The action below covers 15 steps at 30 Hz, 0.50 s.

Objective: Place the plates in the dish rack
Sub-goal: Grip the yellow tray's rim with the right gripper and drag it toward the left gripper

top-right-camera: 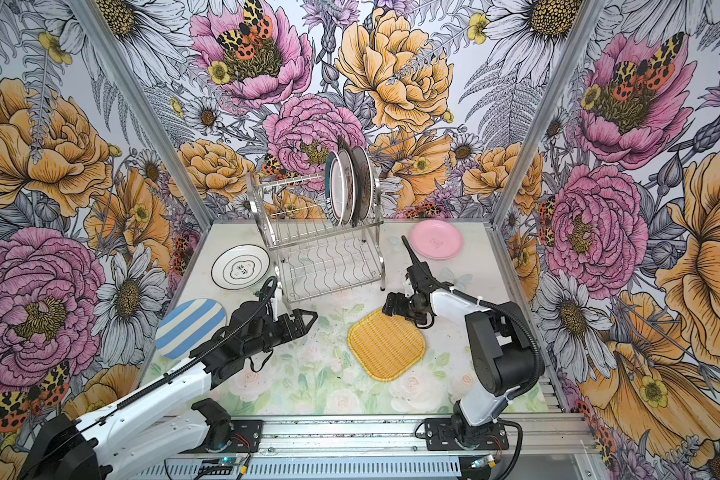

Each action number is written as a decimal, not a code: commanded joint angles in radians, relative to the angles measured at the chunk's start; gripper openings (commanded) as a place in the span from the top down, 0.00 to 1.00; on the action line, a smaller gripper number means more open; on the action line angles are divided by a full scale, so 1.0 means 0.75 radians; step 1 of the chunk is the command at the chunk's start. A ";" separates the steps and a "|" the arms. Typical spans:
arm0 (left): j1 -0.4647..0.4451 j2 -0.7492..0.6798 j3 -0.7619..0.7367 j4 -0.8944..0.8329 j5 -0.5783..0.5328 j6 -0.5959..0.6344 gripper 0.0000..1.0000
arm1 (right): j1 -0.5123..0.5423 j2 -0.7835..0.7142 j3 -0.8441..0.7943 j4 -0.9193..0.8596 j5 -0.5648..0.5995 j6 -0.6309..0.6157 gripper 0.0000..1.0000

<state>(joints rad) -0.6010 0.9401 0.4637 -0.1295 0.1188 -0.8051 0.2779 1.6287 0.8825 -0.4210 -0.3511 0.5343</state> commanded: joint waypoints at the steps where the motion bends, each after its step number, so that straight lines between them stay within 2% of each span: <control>1: -0.013 -0.020 -0.017 0.021 -0.013 0.000 0.01 | -0.038 -0.096 -0.048 -0.005 -0.006 0.022 0.09; 8: -0.018 -0.059 -0.031 -0.002 -0.020 0.000 0.01 | -0.077 -0.197 -0.180 -0.028 -0.084 0.019 0.10; 15: -0.021 -0.079 -0.045 -0.003 -0.021 -0.007 0.01 | 0.040 -0.317 -0.305 -0.027 -0.142 0.138 0.11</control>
<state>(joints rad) -0.6067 0.9009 0.4446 -0.1310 0.1184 -0.8055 0.2684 1.4315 0.6827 -0.4286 -0.4164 0.5793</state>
